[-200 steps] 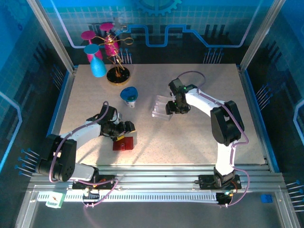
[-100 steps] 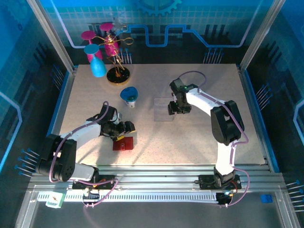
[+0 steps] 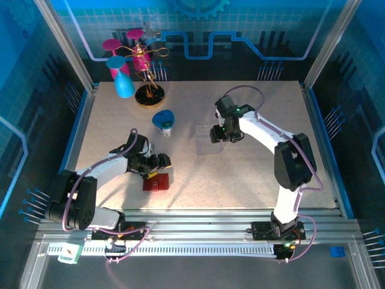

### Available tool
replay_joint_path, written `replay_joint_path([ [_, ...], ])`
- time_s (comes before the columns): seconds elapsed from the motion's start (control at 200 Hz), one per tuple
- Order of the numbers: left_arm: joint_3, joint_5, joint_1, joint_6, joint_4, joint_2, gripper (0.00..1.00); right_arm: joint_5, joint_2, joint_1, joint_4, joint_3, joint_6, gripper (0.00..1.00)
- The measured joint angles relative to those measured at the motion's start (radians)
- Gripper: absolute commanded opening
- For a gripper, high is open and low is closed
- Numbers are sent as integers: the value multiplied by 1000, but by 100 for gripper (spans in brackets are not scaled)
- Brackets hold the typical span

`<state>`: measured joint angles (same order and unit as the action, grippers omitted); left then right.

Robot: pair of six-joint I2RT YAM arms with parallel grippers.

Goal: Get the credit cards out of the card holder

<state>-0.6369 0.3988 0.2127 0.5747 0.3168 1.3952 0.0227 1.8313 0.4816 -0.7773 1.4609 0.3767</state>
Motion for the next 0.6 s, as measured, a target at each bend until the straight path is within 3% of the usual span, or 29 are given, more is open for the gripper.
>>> replay_joint_path([
  [0.125,0,-1,0,0,4,-4,82,-118,-66,76,35,-55,15,57],
  [0.305,0,-28,2,4,42,-35,84,-264,-80,259,111,-143,43,54],
  [0.525,-32,-56,2,2,114,-46,83,-347,-80,403,195,-192,68,50],
  [0.6,-58,-78,-3,-1,141,-46,78,-354,-79,437,233,-208,66,46],
])
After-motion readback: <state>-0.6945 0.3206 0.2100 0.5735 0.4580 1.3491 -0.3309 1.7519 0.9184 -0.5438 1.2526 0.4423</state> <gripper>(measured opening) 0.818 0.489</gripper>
